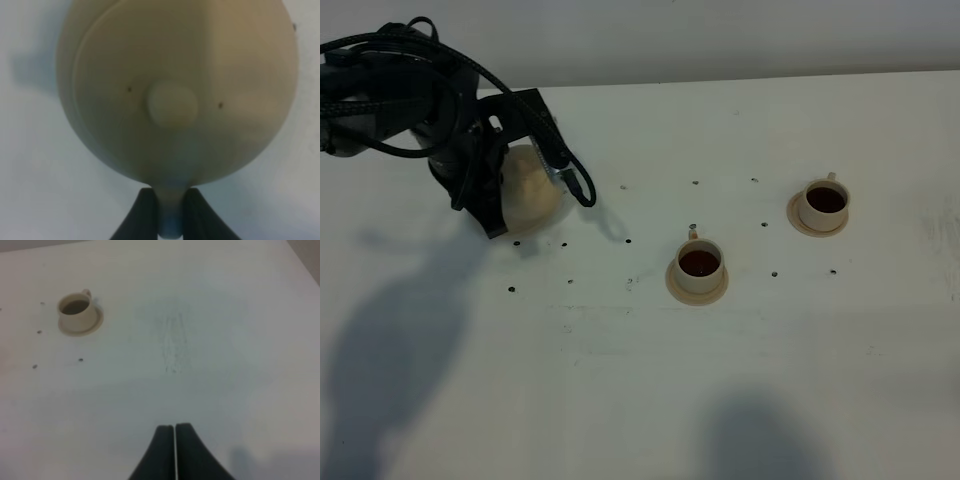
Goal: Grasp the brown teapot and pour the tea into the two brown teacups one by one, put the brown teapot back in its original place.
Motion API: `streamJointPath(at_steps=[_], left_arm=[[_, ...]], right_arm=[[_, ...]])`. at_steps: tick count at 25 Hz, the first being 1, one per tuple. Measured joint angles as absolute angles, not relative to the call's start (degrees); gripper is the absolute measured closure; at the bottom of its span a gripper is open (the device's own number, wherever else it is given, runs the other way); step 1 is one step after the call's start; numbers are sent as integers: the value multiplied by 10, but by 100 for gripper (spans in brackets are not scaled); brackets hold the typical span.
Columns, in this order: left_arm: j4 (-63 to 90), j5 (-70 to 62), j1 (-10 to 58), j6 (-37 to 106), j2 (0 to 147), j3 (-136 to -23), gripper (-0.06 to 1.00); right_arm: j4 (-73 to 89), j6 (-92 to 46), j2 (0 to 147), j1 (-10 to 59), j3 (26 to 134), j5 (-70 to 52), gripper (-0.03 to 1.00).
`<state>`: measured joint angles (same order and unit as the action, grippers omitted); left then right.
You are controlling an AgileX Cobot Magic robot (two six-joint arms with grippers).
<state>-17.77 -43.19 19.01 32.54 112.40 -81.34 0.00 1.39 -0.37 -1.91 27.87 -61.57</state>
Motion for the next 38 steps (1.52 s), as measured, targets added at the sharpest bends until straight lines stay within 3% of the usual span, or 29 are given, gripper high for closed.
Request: streamJointPath(at_steps=[38], left_arm=[[-225,-340,147,307,1147,-781,79]], right_arm=[[0,14,-4,-19,279,-616,99]])
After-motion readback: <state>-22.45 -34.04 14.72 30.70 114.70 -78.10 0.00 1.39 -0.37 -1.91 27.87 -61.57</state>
